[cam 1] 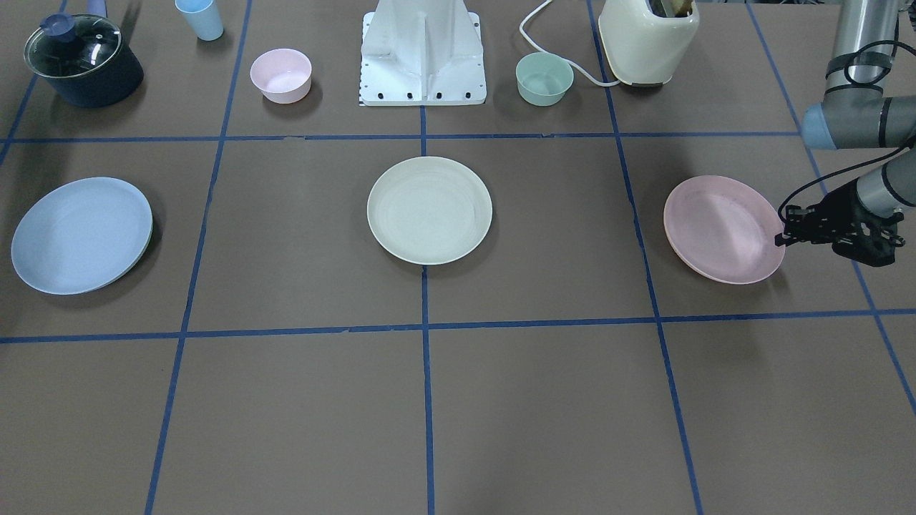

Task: Stack three plates with pink and blue
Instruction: 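Lift the pink plate with the left gripper and carry it over the cream plate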

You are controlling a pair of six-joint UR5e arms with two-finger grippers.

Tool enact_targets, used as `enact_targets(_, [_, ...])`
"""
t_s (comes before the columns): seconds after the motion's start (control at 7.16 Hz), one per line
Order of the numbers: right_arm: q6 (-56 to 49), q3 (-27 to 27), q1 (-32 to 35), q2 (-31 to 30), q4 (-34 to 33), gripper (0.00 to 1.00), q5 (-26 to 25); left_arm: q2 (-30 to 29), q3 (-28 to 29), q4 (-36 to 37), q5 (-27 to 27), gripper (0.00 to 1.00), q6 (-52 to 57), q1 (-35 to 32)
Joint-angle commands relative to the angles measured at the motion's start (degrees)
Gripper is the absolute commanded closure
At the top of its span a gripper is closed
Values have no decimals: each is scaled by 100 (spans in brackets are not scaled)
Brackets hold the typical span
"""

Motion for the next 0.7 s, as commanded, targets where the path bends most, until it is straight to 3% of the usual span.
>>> enact_targets(0.0, [10,54,-6,0,0,0,0,-244,-460,39,-443,100,-738,-3])
enact_targets(0.28, [10,54,-6,9,0,0,0,-587,-1250,13,-463,100,-2810,145])
enact_targets(0.42, [10,45,-6,26,0,0,0,-788,-1584,30,-393,100,-3654,651])
enact_targets(0.56, [10,45,-6,44,0,0,0,-1365,-1623,39,-279,100,-4429,1013])
